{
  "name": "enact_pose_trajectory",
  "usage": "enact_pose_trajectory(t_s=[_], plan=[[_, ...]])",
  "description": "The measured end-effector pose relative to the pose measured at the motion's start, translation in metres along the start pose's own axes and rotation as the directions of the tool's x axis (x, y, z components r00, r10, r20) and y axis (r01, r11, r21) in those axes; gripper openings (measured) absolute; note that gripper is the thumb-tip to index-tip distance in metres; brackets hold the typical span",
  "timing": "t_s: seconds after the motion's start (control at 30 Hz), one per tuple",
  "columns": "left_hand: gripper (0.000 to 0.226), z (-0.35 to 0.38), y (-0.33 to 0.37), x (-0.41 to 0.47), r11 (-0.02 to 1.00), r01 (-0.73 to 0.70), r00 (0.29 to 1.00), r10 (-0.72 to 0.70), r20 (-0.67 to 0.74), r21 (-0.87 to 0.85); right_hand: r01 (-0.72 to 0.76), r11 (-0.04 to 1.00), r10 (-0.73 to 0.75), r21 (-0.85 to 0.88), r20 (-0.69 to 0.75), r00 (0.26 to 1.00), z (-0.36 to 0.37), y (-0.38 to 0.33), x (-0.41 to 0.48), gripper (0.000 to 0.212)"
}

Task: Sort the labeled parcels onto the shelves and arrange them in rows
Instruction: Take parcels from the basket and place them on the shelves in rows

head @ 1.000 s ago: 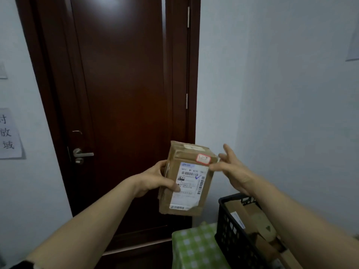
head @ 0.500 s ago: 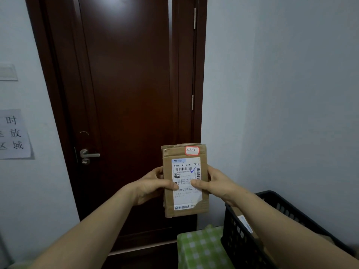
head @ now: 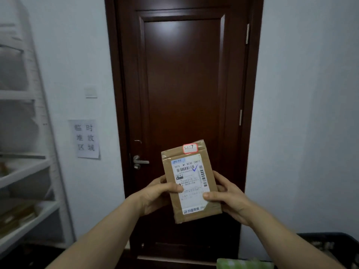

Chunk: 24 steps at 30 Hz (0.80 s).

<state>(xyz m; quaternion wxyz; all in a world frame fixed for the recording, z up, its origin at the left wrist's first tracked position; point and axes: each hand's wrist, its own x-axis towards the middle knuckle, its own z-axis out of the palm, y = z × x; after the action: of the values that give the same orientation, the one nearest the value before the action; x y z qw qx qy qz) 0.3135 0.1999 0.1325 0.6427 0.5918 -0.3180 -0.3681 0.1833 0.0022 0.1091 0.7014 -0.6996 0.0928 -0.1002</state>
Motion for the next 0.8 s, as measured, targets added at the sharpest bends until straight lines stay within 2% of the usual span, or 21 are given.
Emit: enact_pose_trajectory(t_s=[0.2, 0.3, 0.43, 0.57, 0.63, 0.7, 0.8], plan=[[0.052, -0.050, 0.017, -0.057, 0.999, -0.053, 0.959, 0.047, -0.278, -0.012, 0.052, 0.991, -0.072, 0.124, 0.162, 0.984, 0.081, -0.016, 0.034, 0.102], [0.060, -0.079, 0.022, -0.093, 0.998, -0.059, 0.912, 0.055, -0.406, 0.004, 0.042, 0.985, -0.082, 0.167, 0.241, 0.967, 0.128, -0.019, 0.048, 0.102], [0.075, -0.113, 0.029, -0.140, 0.997, -0.076, 0.864, 0.076, -0.497, 0.021, 0.019, 0.981, -0.084, 0.194, 0.331, 0.940, 0.186, -0.022, 0.055, 0.095], [0.078, -0.130, 0.034, -0.187, 0.992, -0.121, 0.809, 0.123, -0.574, 0.041, 0.007, 0.980, -0.091, 0.198, 0.417, 0.905, 0.234, -0.031, 0.056, 0.097], [0.077, -0.134, 0.038, -0.209, 0.988, -0.142, 0.768, 0.147, -0.623, 0.058, 0.012, 0.981, -0.101, 0.192, 0.460, 0.882, 0.257, -0.036, 0.053, 0.095], [0.075, -0.139, 0.041, -0.229, 0.984, -0.159, 0.733, 0.169, -0.659, 0.076, 0.026, 0.983, -0.113, 0.180, 0.492, 0.863, 0.277, -0.041, 0.049, 0.081], [0.054, -0.145, 0.046, -0.254, 0.981, -0.178, 0.694, 0.180, -0.697, 0.076, 0.041, 0.984, -0.127, 0.172, 0.529, 0.839, 0.302, -0.048, 0.043, 0.067]])
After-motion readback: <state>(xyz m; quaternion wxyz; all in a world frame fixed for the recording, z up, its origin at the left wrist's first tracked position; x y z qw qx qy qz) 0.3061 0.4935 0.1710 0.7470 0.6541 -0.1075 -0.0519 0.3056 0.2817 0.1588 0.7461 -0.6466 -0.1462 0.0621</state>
